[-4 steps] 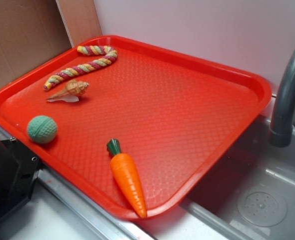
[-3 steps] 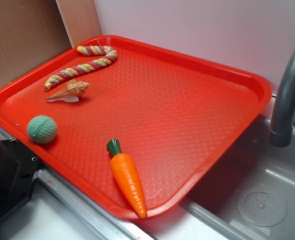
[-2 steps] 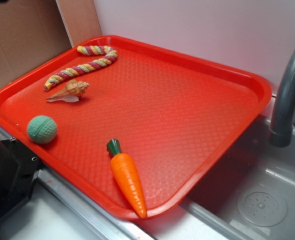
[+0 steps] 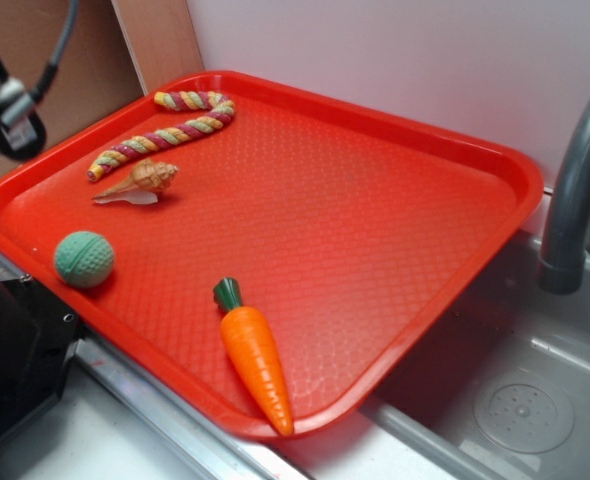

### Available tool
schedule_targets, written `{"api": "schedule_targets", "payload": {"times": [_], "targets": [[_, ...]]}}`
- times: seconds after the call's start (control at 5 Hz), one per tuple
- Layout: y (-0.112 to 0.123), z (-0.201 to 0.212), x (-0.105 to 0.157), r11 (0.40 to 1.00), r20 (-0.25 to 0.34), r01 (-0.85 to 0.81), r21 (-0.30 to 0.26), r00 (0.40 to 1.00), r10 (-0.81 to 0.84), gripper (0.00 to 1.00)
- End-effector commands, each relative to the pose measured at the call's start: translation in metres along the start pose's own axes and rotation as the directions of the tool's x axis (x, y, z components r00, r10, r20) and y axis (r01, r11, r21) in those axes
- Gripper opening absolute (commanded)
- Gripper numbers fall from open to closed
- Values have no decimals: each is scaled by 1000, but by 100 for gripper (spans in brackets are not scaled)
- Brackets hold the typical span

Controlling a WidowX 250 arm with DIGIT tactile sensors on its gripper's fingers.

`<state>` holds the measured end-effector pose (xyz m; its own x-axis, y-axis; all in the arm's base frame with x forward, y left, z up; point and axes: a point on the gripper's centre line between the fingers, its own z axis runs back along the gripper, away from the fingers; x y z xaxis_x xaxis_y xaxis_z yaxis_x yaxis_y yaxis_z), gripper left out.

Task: Grab the green ball.

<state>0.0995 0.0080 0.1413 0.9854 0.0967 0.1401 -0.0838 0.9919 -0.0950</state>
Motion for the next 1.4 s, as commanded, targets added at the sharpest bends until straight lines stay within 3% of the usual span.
{"api": "schedule_targets", "payload": {"times": [0.0, 0.4, 0.6, 0.8, 1.0, 1.2], "targets": [[4, -42, 21, 1000, -46, 13, 2, 999, -13, 100], [9, -92, 15, 1000, -151, 23, 15, 988, -20, 100], [12, -114, 13, 999, -157, 37, 10, 987, -35, 100], [2, -133, 12, 997, -139, 76, -5, 987, -76, 89], [1, -127, 13, 996, -129, 90, -9, 988, -91, 0], [0, -100, 18, 993, -144, 116, -9, 983, -116, 0]]}}
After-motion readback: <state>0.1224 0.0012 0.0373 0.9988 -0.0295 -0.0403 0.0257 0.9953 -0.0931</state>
